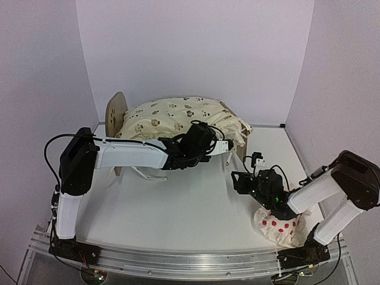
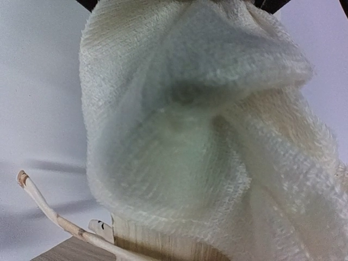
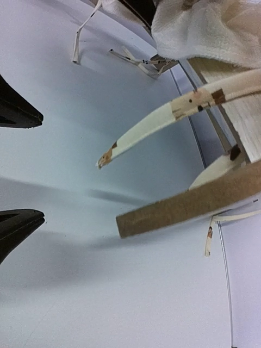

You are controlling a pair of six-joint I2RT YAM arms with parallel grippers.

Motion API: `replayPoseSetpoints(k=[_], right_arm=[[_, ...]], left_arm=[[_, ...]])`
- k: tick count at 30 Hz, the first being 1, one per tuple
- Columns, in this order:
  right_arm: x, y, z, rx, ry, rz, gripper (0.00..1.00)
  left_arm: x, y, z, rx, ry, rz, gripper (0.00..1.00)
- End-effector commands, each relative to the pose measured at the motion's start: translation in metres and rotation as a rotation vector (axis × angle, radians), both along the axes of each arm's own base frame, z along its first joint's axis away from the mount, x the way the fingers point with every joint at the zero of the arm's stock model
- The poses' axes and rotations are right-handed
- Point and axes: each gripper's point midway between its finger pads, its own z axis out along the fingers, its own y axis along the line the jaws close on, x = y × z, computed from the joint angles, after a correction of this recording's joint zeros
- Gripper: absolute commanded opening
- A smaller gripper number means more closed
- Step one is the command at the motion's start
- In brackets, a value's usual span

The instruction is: Set up the pet bed

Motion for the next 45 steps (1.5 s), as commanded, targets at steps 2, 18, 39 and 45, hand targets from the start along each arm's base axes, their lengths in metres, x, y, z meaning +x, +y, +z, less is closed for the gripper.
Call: replayPoseSetpoints(k=[2, 18, 39, 45], right_arm=[[0.022, 0.024, 0.042, 0.110, -0.165, 0.020, 0.51], [-0.004, -0.005, 0.052, -0.131, -0.019, 0.036, 0.53], [0.009, 0.004, 0.144, -0.238, -0.005, 0.049, 0.36], [0.023, 0.026, 0.141, -0.238, 0.018, 0.094, 0.18]], left_arm=[[0.017, 0.001, 0.144, -0.441, -0.178, 0.098, 0.48], [0.010, 0.007, 0.138, -0.488, -0.114, 0.094, 0.48], [-0.006, 0.017, 0.084, -0.509, 0.014, 0.121, 0.47], [-0.012, 0.018, 0.081, -0.506, 0.014, 0.124, 0.46]])
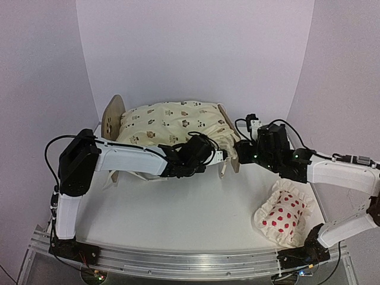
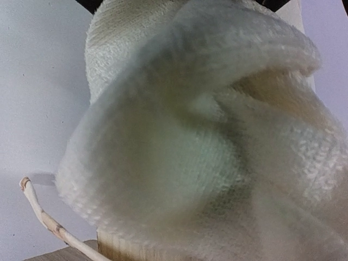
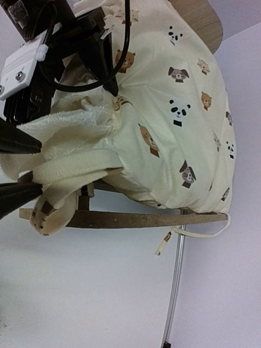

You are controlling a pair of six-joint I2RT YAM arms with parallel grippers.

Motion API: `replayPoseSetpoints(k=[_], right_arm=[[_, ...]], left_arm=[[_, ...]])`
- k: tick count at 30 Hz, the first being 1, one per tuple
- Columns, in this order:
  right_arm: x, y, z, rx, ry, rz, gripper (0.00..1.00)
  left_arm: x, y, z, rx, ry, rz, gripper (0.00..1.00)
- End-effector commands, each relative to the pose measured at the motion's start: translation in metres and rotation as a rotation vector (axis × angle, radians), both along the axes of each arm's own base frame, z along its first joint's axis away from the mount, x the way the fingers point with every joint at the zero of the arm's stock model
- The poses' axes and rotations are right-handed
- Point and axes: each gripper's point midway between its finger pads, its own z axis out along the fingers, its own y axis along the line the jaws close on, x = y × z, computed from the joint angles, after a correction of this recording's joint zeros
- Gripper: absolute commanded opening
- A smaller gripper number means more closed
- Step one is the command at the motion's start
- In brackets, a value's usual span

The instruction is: Set up the pet bed

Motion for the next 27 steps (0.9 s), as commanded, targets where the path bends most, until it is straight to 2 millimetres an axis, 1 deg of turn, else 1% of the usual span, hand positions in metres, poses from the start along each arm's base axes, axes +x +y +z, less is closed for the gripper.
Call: replayPoseSetpoints(k=[1, 3, 4, 6, 11, 15, 17, 19, 22, 23, 26, 27], right_arm=[[0.013, 0.013, 0.011, -0.004, -0.006, 0.018, 0.15], [0.017, 0.017, 0.011, -0.014, -0.007, 0.021, 0.09], [0.019, 0.019, 0.011, -0.021, -0.008, 0.023, 0.05], [0.025, 0.023, 0.017, -0.025, -0.020, 0.027, 0.00], [0.046, 0.040, 0.031, -0.046, -0.050, 0.046, 0.00], [0.062, 0.049, 0.033, -0.082, -0.060, 0.042, 0.00], [0.071, 0.048, 0.037, -0.097, -0.074, 0.017, 0.00], [0.074, 0.044, 0.025, -0.130, -0.034, -0.002, 0.02], [0.082, 0.046, 0.018, -0.146, -0.023, -0.001, 0.02], [0.086, 0.044, 0.020, -0.158, -0.031, -0.004, 0.02], [0.100, 0.041, 0.034, -0.131, -0.051, -0.005, 0.01], [0.100, 0.047, 0.036, -0.106, -0.045, 0.039, 0.01]], left_arm=[[0.004, -0.001, 0.129, -0.523, -0.111, 0.088, 0.46], [0.002, 0.000, 0.128, -0.524, -0.110, 0.083, 0.46], [0.001, 0.000, 0.127, -0.524, -0.110, 0.083, 0.46], [0.000, 0.001, 0.127, -0.524, -0.112, 0.083, 0.46], [-0.005, 0.002, 0.131, -0.527, -0.121, 0.078, 0.45], [-0.007, 0.003, 0.134, -0.529, -0.126, 0.078, 0.45], [-0.007, 0.004, 0.136, -0.530, -0.129, 0.078, 0.45], [-0.008, 0.005, 0.138, -0.534, -0.132, 0.077, 0.45], [-0.011, 0.004, 0.142, -0.542, -0.135, 0.070, 0.45], [-0.011, 0.004, 0.143, -0.545, -0.137, 0.067, 0.45], [-0.012, 0.004, 0.144, -0.544, -0.141, 0.066, 0.45], [-0.013, 0.004, 0.144, -0.545, -0.141, 0.066, 0.44]])
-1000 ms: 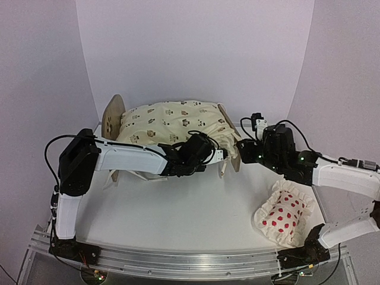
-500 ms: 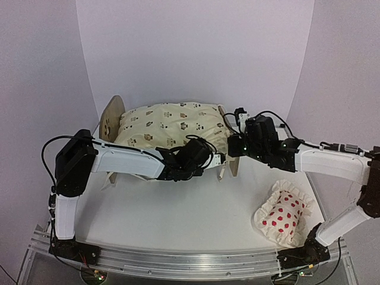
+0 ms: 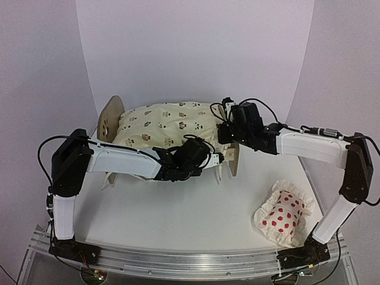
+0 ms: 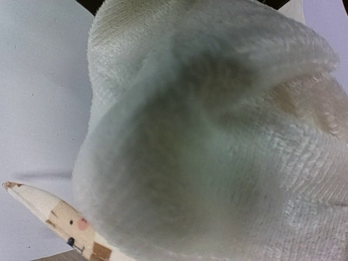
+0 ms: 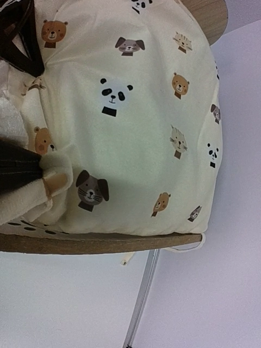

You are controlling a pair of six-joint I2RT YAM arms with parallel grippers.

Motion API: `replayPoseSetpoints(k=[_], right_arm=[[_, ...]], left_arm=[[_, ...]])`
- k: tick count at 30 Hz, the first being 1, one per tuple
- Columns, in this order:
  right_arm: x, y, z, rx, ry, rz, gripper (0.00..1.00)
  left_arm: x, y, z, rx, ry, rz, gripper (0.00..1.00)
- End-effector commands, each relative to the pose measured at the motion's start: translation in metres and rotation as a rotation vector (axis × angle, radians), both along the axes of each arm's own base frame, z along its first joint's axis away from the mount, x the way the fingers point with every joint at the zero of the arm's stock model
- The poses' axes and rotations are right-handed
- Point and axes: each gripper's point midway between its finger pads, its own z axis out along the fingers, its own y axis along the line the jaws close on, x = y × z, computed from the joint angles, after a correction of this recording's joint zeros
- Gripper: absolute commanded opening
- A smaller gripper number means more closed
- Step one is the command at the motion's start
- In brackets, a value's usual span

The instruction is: Set up the pet bed

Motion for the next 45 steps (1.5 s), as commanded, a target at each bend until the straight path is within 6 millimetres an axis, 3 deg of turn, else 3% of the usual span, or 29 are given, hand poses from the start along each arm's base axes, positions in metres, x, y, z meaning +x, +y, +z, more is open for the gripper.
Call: replayPoseSetpoints(k=[1, 5, 9, 13, 17, 25, 28, 33, 38, 45], right_arm=[[0.018, 0.006, 0.030, 0.066, -0.028, 0.074, 0.01], [0.019, 0.029, 0.026, 0.122, 0.021, 0.218, 0.02], [0.024, 0.001, 0.006, 0.084, 0.064, 0.065, 0.04], [0.006, -0.019, -0.011, 0.108, 0.113, 0.000, 0.13], [-0.010, -0.030, -0.009, 0.131, 0.138, -0.015, 0.29], [-0.037, -0.049, 0.036, 0.148, 0.106, 0.000, 0.68], [-0.053, -0.059, 0.031, 0.160, 0.122, 0.000, 0.78], [-0.086, -0.070, 0.003, 0.169, 0.170, 0.047, 0.82], [-0.114, -0.065, -0.045, 0.192, 0.225, 0.151, 0.81], [-0.114, -0.065, -0.076, 0.242, -0.060, 0.236, 0.79]], left_arm=[[0.003, -0.010, 0.145, -0.545, -0.148, 0.068, 0.44], [0.002, -0.009, 0.150, -0.559, -0.151, 0.061, 0.44], [0.002, -0.008, 0.149, -0.557, -0.153, 0.065, 0.44], [0.003, -0.009, 0.152, -0.558, -0.157, 0.062, 0.44], [0.004, -0.011, 0.155, -0.558, -0.163, 0.060, 0.44], [0.007, -0.017, 0.161, -0.554, -0.173, 0.060, 0.44], [0.009, -0.018, 0.159, -0.547, -0.175, 0.063, 0.44], [0.010, -0.020, 0.161, -0.547, -0.180, 0.065, 0.44], [0.010, -0.020, 0.167, -0.547, -0.192, 0.061, 0.44], [0.011, -0.020, 0.179, -0.553, -0.209, 0.056, 0.44]])
